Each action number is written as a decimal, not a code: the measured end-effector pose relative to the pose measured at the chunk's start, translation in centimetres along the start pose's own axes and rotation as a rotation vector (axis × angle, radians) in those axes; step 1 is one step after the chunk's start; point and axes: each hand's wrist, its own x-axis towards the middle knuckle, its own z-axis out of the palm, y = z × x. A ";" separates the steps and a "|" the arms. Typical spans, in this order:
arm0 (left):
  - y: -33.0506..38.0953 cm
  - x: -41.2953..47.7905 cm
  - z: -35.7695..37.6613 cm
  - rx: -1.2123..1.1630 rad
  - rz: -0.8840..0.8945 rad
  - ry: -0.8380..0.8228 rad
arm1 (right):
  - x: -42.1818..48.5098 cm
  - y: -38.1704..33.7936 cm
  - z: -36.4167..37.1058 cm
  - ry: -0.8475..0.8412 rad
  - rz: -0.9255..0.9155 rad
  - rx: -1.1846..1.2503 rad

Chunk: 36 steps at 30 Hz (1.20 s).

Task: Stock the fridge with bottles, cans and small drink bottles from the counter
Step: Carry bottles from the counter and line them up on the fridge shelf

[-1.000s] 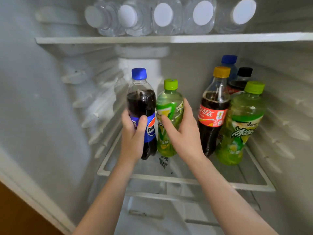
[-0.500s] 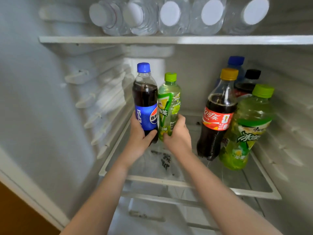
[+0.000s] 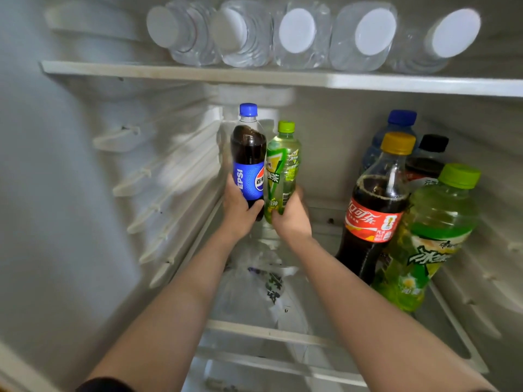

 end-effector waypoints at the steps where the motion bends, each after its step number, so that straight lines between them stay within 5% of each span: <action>1: -0.1 0.0 0.1 0.001 -0.001 0.010 | 0.0 0.0 0.0 0.000 -0.002 0.014; 13: 1.6 -3.7 -1.6 0.050 -0.156 -0.029 | -3.9 1.1 -0.6 -0.010 0.038 0.083; 25: 7.0 -16.8 -6.5 0.020 0.173 -0.069 | -17.6 2.3 -8.1 0.000 -0.216 0.171; 30: 7.6 -23.2 -7.7 0.016 0.214 -0.338 | -26.0 4.9 -11.7 0.264 -0.171 -0.018; 36: 5.9 -31.7 -6.8 -0.099 0.063 -0.697 | -39.1 9.7 -12.2 0.202 0.171 -0.296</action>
